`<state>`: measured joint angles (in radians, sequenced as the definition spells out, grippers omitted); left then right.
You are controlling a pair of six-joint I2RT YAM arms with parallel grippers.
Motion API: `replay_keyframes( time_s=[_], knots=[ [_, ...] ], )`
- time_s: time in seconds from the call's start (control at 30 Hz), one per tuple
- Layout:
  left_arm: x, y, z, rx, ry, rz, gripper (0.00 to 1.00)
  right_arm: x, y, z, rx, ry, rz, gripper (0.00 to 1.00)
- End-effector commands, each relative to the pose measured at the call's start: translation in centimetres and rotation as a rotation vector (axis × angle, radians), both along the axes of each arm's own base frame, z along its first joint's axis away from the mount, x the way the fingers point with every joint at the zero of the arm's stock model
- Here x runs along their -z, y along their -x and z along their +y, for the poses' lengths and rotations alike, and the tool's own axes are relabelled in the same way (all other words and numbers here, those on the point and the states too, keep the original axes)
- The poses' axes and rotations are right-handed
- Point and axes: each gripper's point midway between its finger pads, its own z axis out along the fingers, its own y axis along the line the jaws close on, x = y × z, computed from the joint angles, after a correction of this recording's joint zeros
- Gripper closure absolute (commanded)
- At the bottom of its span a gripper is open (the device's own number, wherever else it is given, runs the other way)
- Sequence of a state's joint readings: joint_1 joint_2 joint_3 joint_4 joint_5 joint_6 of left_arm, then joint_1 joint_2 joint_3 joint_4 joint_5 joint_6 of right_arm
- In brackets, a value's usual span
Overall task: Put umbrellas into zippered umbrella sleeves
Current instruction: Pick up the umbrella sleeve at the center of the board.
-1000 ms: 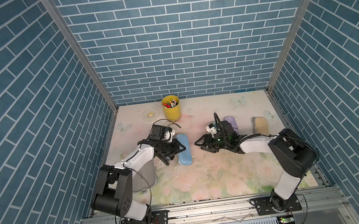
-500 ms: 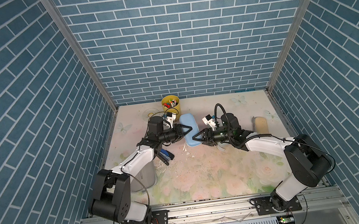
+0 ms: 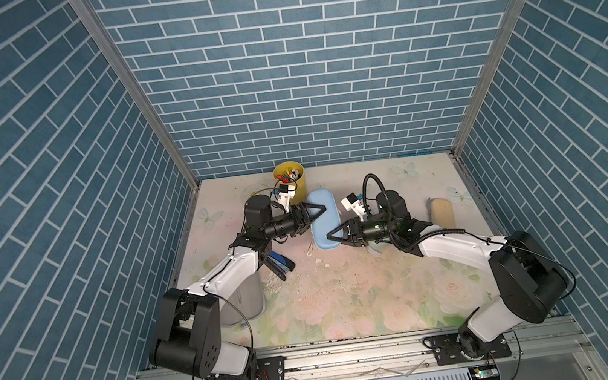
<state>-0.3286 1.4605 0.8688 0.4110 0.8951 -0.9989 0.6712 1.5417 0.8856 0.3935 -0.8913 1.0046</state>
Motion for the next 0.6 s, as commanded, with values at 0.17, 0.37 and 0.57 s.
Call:
replay_keyframes(
  time_s=[0.17,0.37,0.57],
  knots=[
    [-2.3,-0.5,-0.8,0.068,0.052,-0.09,0.7,-2.4,1.8,0.4,-0.103,-0.028,-0.109,0.53],
    [-3.0,-0.1,0.6,0.091,0.006,-0.126,0.76,2.2,-2.7,-6.8,0.094,0.454,-0.613,0.44],
    [-3.4,1.5,-1.0,0.181,-0.006,-0.139,0.72,1.1,-4.3,-6.7,0.068,0.628,-1.11,0.54]
  ],
)
